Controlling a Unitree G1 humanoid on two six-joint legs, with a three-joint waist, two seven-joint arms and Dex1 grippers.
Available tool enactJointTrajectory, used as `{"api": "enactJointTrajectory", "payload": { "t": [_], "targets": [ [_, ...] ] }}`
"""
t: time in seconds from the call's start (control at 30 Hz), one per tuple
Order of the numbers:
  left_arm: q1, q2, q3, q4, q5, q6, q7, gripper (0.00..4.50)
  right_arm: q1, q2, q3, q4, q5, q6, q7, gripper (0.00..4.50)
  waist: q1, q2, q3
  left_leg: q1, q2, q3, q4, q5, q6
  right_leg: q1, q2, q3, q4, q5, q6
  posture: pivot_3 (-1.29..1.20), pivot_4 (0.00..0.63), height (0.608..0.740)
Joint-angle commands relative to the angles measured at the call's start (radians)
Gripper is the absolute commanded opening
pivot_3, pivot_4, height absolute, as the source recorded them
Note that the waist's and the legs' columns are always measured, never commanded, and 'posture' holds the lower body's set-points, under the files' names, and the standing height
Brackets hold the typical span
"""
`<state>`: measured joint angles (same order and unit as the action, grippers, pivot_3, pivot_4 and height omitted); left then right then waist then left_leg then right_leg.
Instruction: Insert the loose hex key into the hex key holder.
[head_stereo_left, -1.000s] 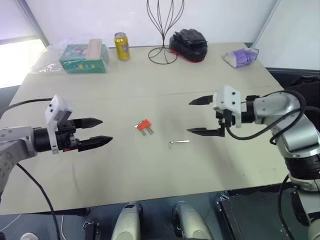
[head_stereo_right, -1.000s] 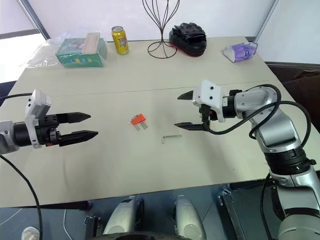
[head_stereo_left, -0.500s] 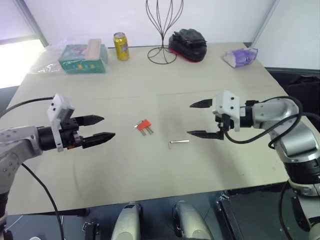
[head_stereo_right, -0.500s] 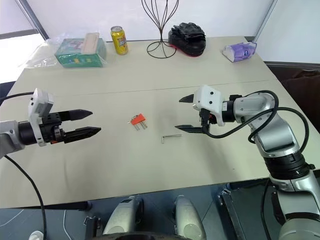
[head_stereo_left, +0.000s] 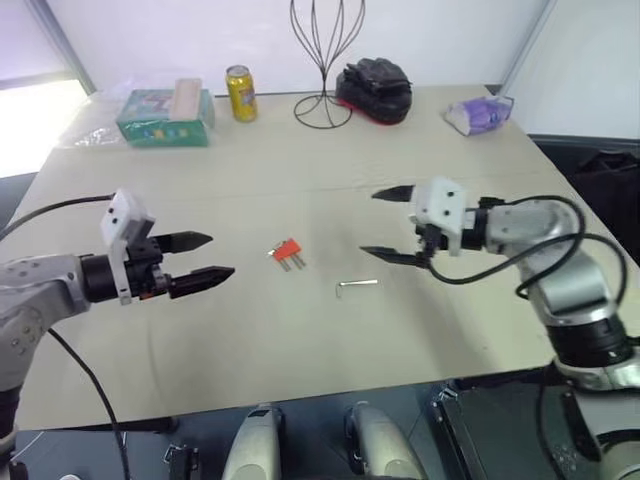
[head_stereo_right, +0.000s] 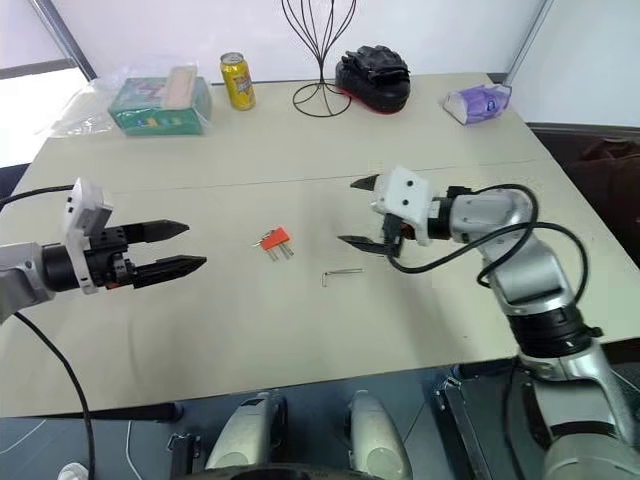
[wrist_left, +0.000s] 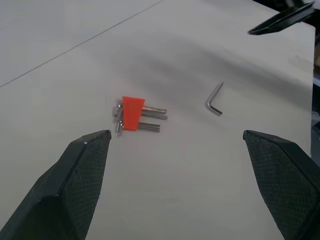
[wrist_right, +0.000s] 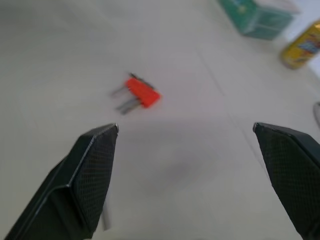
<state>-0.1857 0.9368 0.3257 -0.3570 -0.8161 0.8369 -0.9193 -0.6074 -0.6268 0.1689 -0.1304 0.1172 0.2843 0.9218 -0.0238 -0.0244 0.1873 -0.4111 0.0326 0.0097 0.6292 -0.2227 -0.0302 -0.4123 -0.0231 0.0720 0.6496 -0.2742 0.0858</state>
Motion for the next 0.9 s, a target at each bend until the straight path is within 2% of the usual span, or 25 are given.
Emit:
{"api": "enactJointTrajectory", "payload": {
  "t": [0.03, 0.27, 0.47, 0.63, 0.9],
  "targets": [
    [-0.014, -0.004, -0.004, -0.028, 0.002, -0.014, 0.009, 4.42, -0.042, 0.091, 0.042, 0.065, -0.077, -0.054, -0.114, 4.5, 0.0, 0.0, 0.0, 0.0, 0.0, 0.0, 0.0, 0.0, 0.0, -0.001, 0.0, 0.0, 0.0, 0.0, 0.0, 0.0, 0.15, 0.74],
    [0.039, 0.005, 0.029, -0.073, -0.004, -0.005, 0.026, 4.42, -0.17, 0.298, 0.131, 0.468, -0.246, -0.21, -0.33, 4.5, -0.008, 0.0, 0.0, -0.001, 0.0, 0.0, 0.0, 0.0, 0.0, -0.001, 0.0, 0.0, 0.001, 0.0, 0.0, 0.0, 0.15, 0.74],
    [0.105, 0.012, 0.088, -0.125, -0.018, 0.011, 0.054, 4.42, -0.248, 0.352, 0.173, 0.716, -0.32, -0.313, -0.36, 4.5, -0.02, 0.0, 0.0, -0.001, 0.0, -0.001, -0.001, 0.0, 0.0, 0.0, -0.002, 0.0, 0.001, 0.001, 0.002, 0.0, 0.15, 0.74],
    [0.144, 0.014, 0.129, -0.152, -0.022, 0.018, 0.066, 4.42, -0.25, 0.367, 0.192, 0.77, -0.339, -0.336, -0.315, 4.5, -0.024, 0.0, 0.0, -0.001, 0.0, -0.001, -0.001, 0.0, 0.0, -0.001, -0.002, 0.0, 0.001, 0.002, 0.003, 0.0, 0.15, 0.74],
    [0.17, 0.011, 0.15, -0.17, -0.024, 0.02, 0.079, 4.42, -0.202, 0.431, 0.208, 0.687, -0.326, -0.281, -0.241, 4.5, -0.032, 0.0, 0.0, 0.0, 0.0, -0.002, -0.001, 0.0, 0.0, 0.0, -0.001, -0.001, 0.002, 0.002, 0.003, 0.0, 0.15, 0.74]
  ]
}}
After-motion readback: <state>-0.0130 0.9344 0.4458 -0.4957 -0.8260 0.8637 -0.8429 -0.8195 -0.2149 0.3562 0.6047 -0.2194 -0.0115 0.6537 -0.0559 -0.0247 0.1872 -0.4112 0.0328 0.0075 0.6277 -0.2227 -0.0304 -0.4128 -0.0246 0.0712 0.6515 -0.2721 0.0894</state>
